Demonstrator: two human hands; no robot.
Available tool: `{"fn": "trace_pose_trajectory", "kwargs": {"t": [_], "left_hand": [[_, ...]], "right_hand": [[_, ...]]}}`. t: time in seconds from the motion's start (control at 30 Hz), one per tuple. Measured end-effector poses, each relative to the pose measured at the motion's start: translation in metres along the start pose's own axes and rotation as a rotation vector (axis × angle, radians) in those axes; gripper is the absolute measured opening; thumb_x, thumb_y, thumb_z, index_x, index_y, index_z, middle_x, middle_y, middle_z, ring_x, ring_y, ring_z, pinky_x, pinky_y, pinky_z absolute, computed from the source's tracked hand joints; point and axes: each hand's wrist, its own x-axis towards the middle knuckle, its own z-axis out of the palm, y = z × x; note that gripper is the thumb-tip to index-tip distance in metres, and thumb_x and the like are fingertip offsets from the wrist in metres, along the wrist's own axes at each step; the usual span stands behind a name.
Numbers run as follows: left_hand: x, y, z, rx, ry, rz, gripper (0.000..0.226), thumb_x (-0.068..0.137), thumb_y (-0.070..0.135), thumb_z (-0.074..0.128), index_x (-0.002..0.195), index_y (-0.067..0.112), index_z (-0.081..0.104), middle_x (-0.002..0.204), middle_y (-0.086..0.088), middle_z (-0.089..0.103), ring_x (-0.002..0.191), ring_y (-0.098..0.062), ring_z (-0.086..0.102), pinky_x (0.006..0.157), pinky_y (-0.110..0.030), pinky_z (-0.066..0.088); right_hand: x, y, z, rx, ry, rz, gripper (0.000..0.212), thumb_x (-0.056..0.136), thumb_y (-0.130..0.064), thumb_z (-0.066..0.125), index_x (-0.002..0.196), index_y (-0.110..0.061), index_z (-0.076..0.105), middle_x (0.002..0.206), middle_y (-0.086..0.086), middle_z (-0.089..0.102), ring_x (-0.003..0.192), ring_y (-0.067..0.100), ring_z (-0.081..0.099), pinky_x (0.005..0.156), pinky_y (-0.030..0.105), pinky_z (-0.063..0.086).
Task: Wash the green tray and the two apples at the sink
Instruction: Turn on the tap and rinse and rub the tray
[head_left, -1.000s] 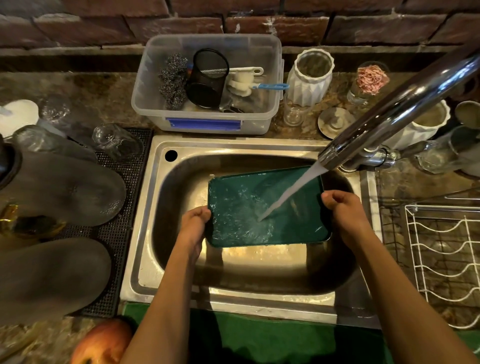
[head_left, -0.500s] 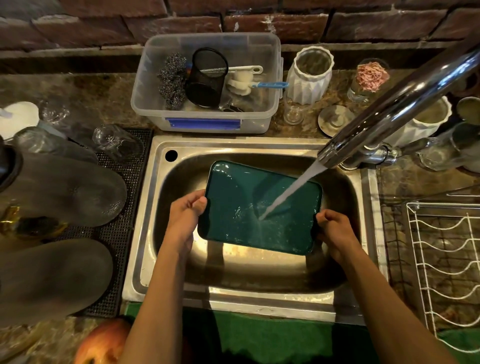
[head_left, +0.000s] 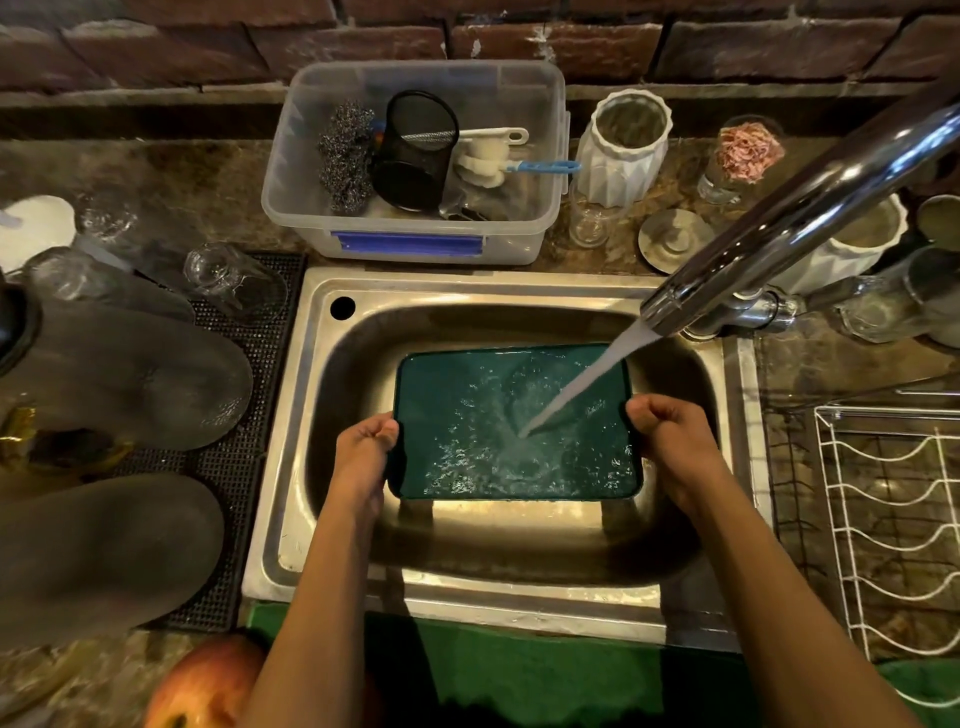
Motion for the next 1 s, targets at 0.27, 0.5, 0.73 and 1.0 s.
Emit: {"fn": "trace_pose_trajectory", "kwargs": {"t": [0.27, 0.5, 0.73, 1.0], "left_hand": [[0.008, -0.014, 0.011, 0.035, -0.025, -0.071, 0.025, 0.102, 0.001, 0.041, 0.099, -0.002, 0.065, 0.093, -0.019, 0.063, 0.086, -0.027, 0.057, 0.073, -0.034, 0.048], [0.01, -0.004, 0.016, 0.04, -0.071, -0.006, 0.025, 0.101, 0.003, 0.045, 0.09, 0.004, 0.068, 0.093, -0.015, 0.065, 0.093, -0.025, 0.055, 0.085, -0.036, 0.044], [0.003, 0.023, 0.017, -0.024, -0.11, 0.128, 0.032, 0.101, 0.002, 0.047, 0.11, 0.017, 0.075, 0.102, -0.005, 0.077, 0.098, -0.019, 0.068, 0.081, -0.032, 0.053], [-0.011, 0.053, 0.018, 0.031, -0.13, 0.212, 0.028, 0.099, 0.006, 0.052, 0.112, 0.018, 0.075, 0.108, -0.006, 0.077, 0.107, -0.024, 0.07, 0.094, -0.039, 0.054]], "right_hand": [[-0.013, -0.024, -0.004, -0.032, -0.018, -0.114, 0.021, 0.099, -0.011, 0.051, 0.088, -0.009, 0.069, 0.077, -0.002, 0.072, 0.069, 0.006, 0.067, 0.055, 0.019, 0.053], [-0.016, -0.011, -0.014, -0.025, 0.057, -0.059, 0.023, 0.1, -0.012, 0.05, 0.094, -0.017, 0.072, 0.09, 0.002, 0.074, 0.087, 0.019, 0.068, 0.074, 0.036, 0.055], [-0.015, 0.016, -0.015, 0.042, 0.082, 0.07, 0.024, 0.102, -0.011, 0.046, 0.101, 0.001, 0.066, 0.091, 0.006, 0.073, 0.089, 0.024, 0.065, 0.069, 0.033, 0.054], [-0.003, 0.026, -0.007, 0.119, 0.088, 0.166, 0.027, 0.102, -0.011, 0.045, 0.089, -0.001, 0.066, 0.081, 0.007, 0.071, 0.079, 0.024, 0.064, 0.065, 0.034, 0.052]]}}
